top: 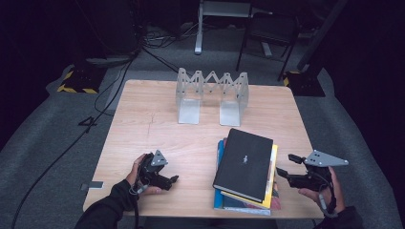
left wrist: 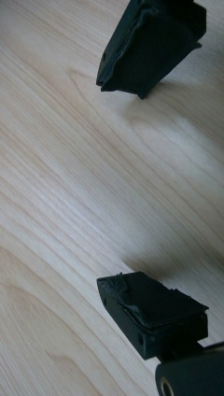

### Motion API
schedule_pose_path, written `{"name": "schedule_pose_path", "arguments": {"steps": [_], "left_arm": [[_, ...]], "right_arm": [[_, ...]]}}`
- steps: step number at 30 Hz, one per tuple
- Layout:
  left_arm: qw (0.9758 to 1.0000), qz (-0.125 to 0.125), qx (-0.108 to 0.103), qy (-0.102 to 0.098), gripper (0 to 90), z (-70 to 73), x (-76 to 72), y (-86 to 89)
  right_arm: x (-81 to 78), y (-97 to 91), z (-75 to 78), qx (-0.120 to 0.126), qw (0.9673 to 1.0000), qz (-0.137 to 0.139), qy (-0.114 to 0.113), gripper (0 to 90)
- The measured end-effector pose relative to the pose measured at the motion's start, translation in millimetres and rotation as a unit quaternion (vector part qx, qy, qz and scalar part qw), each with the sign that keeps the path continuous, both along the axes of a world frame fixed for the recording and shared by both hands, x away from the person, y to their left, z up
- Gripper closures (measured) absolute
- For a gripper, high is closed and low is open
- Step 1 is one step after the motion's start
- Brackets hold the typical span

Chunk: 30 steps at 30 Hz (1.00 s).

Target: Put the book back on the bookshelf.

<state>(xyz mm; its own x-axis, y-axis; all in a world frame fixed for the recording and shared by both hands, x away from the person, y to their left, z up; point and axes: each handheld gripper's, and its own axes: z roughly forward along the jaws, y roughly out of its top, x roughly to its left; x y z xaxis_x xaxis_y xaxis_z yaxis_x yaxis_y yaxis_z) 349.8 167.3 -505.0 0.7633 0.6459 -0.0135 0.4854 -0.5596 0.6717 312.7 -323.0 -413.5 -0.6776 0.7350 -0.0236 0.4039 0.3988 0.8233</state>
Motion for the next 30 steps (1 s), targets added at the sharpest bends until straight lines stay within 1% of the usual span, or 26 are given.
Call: {"name": "schedule_pose_path", "arguments": {"steps": [1,5,9,10,11,14,15,17,19,20,21,22,23,24,25,26,27,29,30], "left_arm": [[1.0000,-0.002,0.000,-0.002,6.3,-0.1,0.4,-2.5],[0.9999,-0.015,-0.001,-0.003,6.3,-0.2,0.6,-9.0],[0.9999,-0.016,0.001,-0.002,6.4,0.1,-0.3,-10.3],[0.9999,-0.016,0.000,-0.002,6.4,-0.1,-0.8,-10.6],[0.9999,-0.015,-0.001,-0.002,6.4,-0.2,-1.1,-11.0],[0.9998,-0.021,-0.001,-0.001,6.4,-0.1,-2.4,-12.7],[0.9998,-0.022,-0.001,-0.001,6.4,-0.2,-2.9,-13.5],[0.9996,-0.027,0.000,-0.001,6.4,-0.1,-3.6,-15.0],[0.9995,-0.030,-0.001,-0.001,6.4,-0.2,-3.7,-16.2],[0.9995,-0.031,-0.001,-0.001,6.4,-0.2,-3.6,-16.4],[0.9995,-0.031,-0.001,-0.001,6.3,-0.2,-3.6,-16.4],[0.9995,-0.033,-0.002,-0.001,6.4,-0.2,-3.3,-17.0],[0.9995,-0.032,-0.001,-0.001,6.3,-0.2,-3.3,-17.2],[0.9995,-0.032,-0.001,-0.001,6.3,-0.2,-3.3,-17.2],[0.9994,-0.034,0.000,-0.002,6.3,0.0,-2.8,-17.8],[0.9994,-0.034,0.001,0.000,6.3,0.3,-2.7,-18.5],[0.9994,-0.034,0.002,0.000,6.3,0.5,-2.3,-19.1],[0.9992,-0.040,0.004,0.002,7.0,1.3,-1.0,-21.5],[0.9988,-0.048,0.002,0.000,9.7,2.1,0.2,-22.9]], "right_arm": [[-1.3,4.9,1.0,-0.003,1.0000,0.005,0.002,28.0],[-3.5,12.0,4.6,0.010,0.9998,0.018,0.002,27.7],[-3.1,17.2,6.2,0.014,0.9996,0.026,0.003,26.9],[-2.8,19.2,5.9,0.024,0.9992,0.032,0.007,26.7],[-2.7,22.5,5.2,0.028,0.9989,0.037,0.011,26.4],[-3.8,31.4,2.8,0.024,0.9984,0.048,0.017,25.3],[-3.7,35.0,1.4,0.023,0.9982,0.051,0.023,25.1],[-2.6,40.3,-0.8,0.020,0.9979,0.053,0.032,24.3],[1.0,41.5,-1.1,0.021,0.9978,0.041,0.048,17.8],[4.2,40.3,-1.8,0.023,0.9971,0.043,0.058,16.7],[4.2,40.3,-1.8,0.023,0.9971,0.043,0.058,16.7],[9.8,37.7,-5.1,0.038,0.9955,0.046,0.074,12.8],[12.7,36.4,-7.0,0.047,0.9942,0.048,0.085,11.2],[12.7,36.4,-7.0,0.047,0.9942,0.048,0.085,11.2],[18.7,34.1,-11.0,0.060,0.9919,0.053,0.099,6.4],[20.9,33.4,-12.5,0.065,0.9908,0.054,0.106,6.0],[24.1,32.4,-14.4,0.073,0.9889,0.063,0.113,6.0],[27.1,33.2,-15.2,0.075,0.9878,0.073,0.116,6.1],[28.8,34.7,-15.4,0.074,0.9873,0.078,0.117,5.2]]}}
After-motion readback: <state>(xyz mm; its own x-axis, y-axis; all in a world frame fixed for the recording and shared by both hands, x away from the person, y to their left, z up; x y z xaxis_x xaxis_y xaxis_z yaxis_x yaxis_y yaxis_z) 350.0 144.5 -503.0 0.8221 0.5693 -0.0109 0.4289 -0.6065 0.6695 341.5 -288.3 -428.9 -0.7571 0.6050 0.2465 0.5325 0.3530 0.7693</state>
